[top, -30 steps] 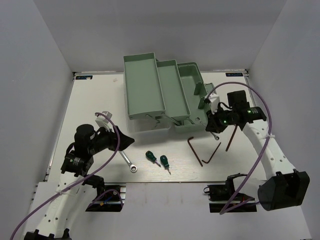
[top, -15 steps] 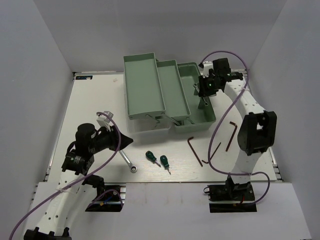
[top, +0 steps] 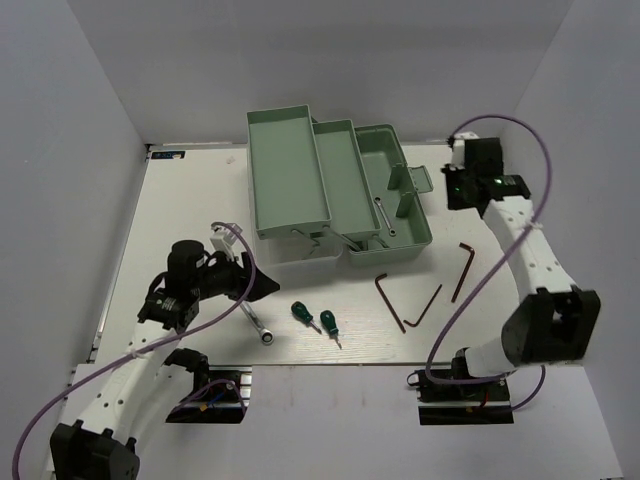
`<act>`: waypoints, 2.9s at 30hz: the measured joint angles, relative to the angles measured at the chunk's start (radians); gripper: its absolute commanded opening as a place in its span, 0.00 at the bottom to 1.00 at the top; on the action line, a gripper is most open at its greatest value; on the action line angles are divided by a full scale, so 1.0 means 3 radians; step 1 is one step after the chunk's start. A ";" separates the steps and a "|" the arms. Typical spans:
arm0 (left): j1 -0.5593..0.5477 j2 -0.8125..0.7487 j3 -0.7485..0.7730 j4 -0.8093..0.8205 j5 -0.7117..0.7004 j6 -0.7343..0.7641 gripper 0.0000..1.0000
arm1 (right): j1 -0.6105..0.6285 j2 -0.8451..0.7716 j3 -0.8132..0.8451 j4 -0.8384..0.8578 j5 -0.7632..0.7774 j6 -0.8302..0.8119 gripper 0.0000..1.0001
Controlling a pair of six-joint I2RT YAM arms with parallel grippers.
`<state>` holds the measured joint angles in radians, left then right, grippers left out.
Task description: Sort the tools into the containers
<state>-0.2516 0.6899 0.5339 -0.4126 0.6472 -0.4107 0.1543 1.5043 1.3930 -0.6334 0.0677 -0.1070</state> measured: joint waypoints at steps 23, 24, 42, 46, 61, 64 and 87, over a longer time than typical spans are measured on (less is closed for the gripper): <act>-0.0416 0.0463 0.0072 -0.0175 -0.1197 -0.0256 0.29 | -0.0936 -0.0504 -0.1597 -0.0417 -0.1815 -0.0543 0.42; -0.0420 0.0496 0.0069 -0.0247 -0.1344 -0.0338 0.34 | -0.0930 -0.0579 -0.1629 -0.0397 -0.1928 -0.0575 0.42; -0.0694 0.1171 0.0097 -0.1025 -0.2478 -0.1169 0.58 | -0.0189 -0.0930 -0.1778 -0.0039 -0.2580 -0.1061 0.52; -0.0818 0.1319 0.0127 -0.1123 -0.2628 -0.1282 0.59 | 0.0259 -0.0938 -0.1808 0.0038 -0.2500 -0.1078 0.51; -0.1144 0.1813 0.0318 -0.1228 -0.3185 -0.1720 0.59 | 0.1345 -0.0674 -0.1792 0.0292 -0.1999 -0.0938 0.51; -0.1190 0.1825 0.0318 -0.1209 -0.3245 -0.1798 0.59 | 0.1363 -0.0687 -0.1793 0.0310 -0.1967 -0.0912 0.51; -0.1397 0.1795 0.0074 -0.0786 -0.3471 -0.2307 0.25 | 0.1368 -0.0768 -0.1794 0.0371 -0.1907 -0.0821 0.51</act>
<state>-0.6708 1.2285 0.5560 -0.6483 -0.3943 -1.1027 0.5648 1.2739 0.8547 -0.5220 -0.5045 -0.3534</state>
